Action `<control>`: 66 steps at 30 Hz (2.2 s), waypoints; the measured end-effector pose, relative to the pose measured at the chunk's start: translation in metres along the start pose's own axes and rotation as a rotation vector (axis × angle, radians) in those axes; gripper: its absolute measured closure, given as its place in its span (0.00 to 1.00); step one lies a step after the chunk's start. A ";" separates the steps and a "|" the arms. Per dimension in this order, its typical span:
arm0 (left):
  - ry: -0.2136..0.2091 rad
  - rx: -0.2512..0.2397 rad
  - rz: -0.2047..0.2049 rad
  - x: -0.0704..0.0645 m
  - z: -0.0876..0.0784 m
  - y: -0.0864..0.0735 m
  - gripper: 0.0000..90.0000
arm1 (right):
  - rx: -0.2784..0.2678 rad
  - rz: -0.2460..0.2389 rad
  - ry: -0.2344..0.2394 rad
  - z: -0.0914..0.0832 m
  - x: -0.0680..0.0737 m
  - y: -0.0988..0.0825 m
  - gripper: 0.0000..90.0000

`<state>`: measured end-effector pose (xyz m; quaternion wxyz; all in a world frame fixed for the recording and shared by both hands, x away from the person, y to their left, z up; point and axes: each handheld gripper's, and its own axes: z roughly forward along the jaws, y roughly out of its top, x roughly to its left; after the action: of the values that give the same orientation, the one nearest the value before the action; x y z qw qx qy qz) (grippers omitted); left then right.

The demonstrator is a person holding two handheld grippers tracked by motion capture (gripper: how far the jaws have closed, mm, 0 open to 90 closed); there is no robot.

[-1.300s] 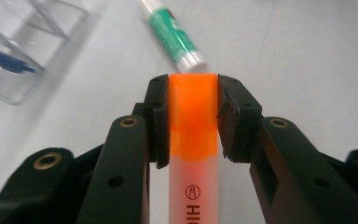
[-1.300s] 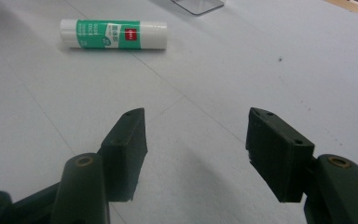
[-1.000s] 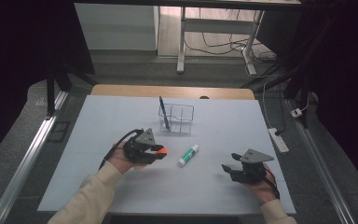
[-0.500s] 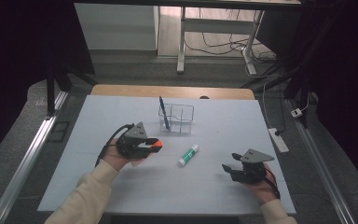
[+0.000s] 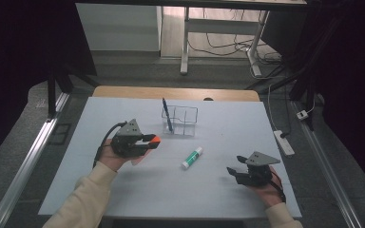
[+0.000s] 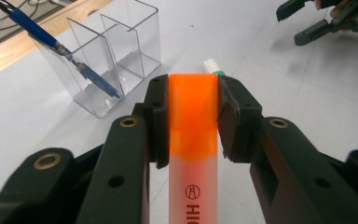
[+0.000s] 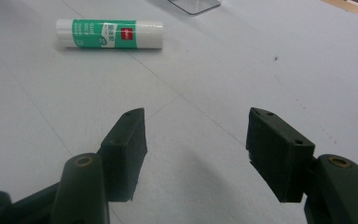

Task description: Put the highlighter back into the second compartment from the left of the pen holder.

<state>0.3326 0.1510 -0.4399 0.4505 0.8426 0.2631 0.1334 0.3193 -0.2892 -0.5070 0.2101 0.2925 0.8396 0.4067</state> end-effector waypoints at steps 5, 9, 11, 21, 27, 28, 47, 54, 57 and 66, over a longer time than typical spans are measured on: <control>0.004 -0.016 -0.015 0.002 -0.001 0.000 0.74 | -0.001 0.004 -0.002 0.000 0.000 0.000 0.42; 0.011 -0.022 -0.020 0.003 -0.001 0.000 0.74 | 0.003 -0.002 -0.005 0.000 0.000 0.000 0.42; 0.013 -0.028 -0.024 0.004 -0.002 0.000 0.74 | 0.005 -0.001 -0.006 0.000 0.000 0.000 0.42; 0.026 -0.050 -0.040 0.007 0.006 0.004 0.74 | -0.004 0.005 -0.015 -0.001 -0.001 0.000 0.41; 0.030 -0.082 -0.060 0.011 0.013 0.016 0.74 | -0.001 -0.002 -0.014 -0.001 -0.001 -0.001 0.41; 0.031 -0.085 -0.060 0.011 0.014 0.018 0.74 | -0.001 -0.002 -0.013 -0.001 -0.001 -0.001 0.41; 0.040 -0.097 -0.070 0.023 0.037 0.046 0.74 | -0.001 0.004 -0.013 0.001 -0.003 -0.002 0.41; 0.051 -0.104 -0.073 0.028 0.047 0.053 0.74 | -0.001 0.004 -0.015 0.000 -0.003 -0.002 0.41; 0.048 -0.113 -0.077 0.029 0.048 0.057 0.74 | -0.003 0.007 -0.015 0.000 -0.003 -0.002 0.41; 0.043 -0.135 -0.068 0.031 0.050 0.072 0.74 | -0.007 0.008 -0.015 0.001 -0.003 -0.002 0.41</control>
<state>0.4050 0.1015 -0.4087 0.5049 0.7978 0.2916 0.1536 0.3215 -0.2919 -0.5082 0.2158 0.2983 0.8353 0.4084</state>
